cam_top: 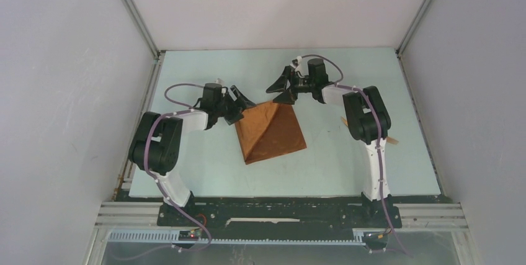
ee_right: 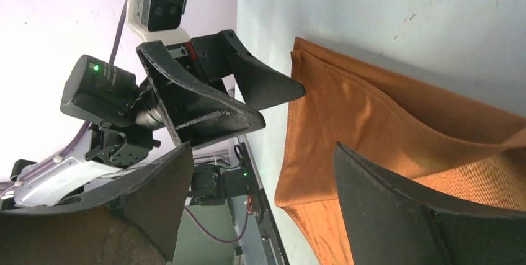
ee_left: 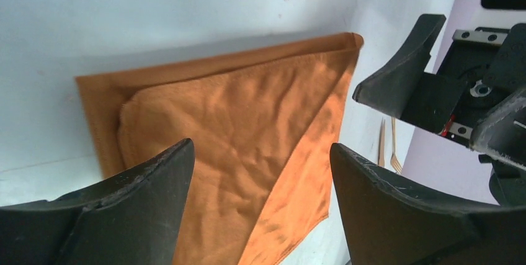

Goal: Fold the napkin into a case and place the utensils inside
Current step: Smooth out the upper triangle-folded napkin at the center of the board.

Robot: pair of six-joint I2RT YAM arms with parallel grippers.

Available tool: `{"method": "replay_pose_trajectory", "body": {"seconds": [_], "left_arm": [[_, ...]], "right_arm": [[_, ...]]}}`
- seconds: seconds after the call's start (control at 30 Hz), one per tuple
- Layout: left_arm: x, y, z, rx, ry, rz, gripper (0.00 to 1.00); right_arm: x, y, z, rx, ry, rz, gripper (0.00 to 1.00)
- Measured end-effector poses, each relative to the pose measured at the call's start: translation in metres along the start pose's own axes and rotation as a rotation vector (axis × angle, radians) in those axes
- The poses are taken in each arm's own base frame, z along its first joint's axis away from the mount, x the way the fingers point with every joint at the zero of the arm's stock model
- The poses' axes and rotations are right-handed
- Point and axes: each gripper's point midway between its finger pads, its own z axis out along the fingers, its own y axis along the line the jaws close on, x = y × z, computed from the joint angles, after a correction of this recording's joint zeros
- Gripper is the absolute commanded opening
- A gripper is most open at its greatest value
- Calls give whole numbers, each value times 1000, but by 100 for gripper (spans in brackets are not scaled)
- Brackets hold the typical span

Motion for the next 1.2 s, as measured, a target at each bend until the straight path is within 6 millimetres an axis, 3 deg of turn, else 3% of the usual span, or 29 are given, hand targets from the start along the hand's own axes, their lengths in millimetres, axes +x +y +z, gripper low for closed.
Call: {"method": "replay_pose_trajectory", "body": {"seconds": [0.1, 0.37, 0.53, 0.73, 0.9, 1.0, 1.1, 1.2], "left_arm": [[-6, 8, 1, -18, -15, -13, 85], [-10, 22, 4, -57, -45, -23, 86], [-11, 27, 3, -58, -62, -51, 86], [-11, 28, 3, -55, -67, -55, 85], [-12, 28, 3, -52, -70, -60, 86], [-12, 28, 3, -51, -71, -61, 86], [-12, 29, 3, -47, -75, -69, 86], [-12, 29, 3, -40, -81, -74, 86]], "right_arm": [[1, -7, 7, 0, 14, -4, 90], [1, -49, 18, 42, 26, 27, 90], [-11, -51, 16, 44, 6, 12, 91], [-25, -60, 0, 57, -27, 22, 91], [-44, -65, -29, 142, -68, 31, 91], [-41, -53, -50, 236, -108, 13, 92], [-12, -9, -69, 260, -139, -37, 93], [34, 49, -45, 163, -89, -137, 92]]}}
